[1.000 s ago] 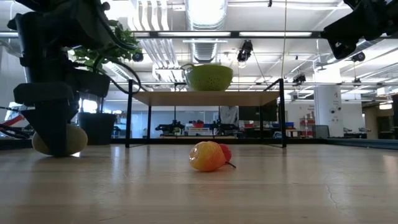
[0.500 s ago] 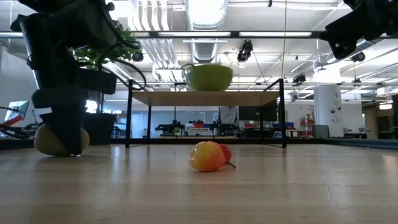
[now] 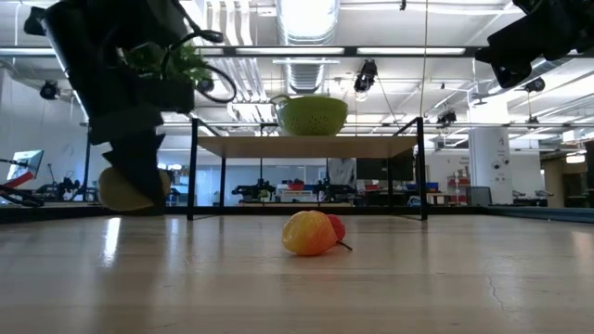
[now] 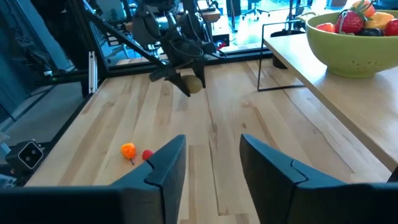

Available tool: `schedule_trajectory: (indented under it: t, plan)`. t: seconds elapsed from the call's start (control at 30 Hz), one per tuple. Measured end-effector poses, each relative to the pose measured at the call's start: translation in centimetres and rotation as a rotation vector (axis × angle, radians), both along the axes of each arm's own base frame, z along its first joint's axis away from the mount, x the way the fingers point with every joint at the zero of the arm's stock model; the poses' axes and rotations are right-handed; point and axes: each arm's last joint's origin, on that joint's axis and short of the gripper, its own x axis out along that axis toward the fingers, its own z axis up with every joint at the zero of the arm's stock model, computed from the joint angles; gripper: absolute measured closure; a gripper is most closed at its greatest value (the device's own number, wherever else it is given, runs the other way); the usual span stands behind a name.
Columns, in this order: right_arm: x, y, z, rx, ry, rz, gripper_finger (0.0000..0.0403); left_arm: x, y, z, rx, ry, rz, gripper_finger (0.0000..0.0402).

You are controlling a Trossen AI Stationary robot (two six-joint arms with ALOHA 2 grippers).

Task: Pick & Place Fruit
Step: Put the brown kiwi into the green strainer bowl on the shelf

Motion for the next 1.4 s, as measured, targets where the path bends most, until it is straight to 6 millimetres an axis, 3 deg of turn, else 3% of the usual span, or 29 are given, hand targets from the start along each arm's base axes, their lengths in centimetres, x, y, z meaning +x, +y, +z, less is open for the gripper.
schedule_trajectory:
  t: [0.37, 0.77, 1.13, 1.4]
  plan:
    - [0.0, 0.0, 0.0, 0.0, 0.0, 0.001, 0.0227, 2.0, -0.1, 1.9, 0.176, -0.194, -0.018, 0.0172]
    - [0.0, 0.0, 0.0, 0.0, 0.0, 0.0, 0.0203, 6.1, 0.0, 9.1, 0.505, -0.445, -0.073, 0.0172]
    - [0.0, 0.0, 0.0, 0.0, 0.0, 0.001, 0.0193, 8.5, 6.2, 15.3, 0.52, -0.513, -0.06, 0.0172]
    - [0.0, 0.0, 0.0, 0.0, 0.0, 0.0, 0.0195, 8.8, 10.9, 17.7, 0.5, -0.608, -0.066, 0.0172]
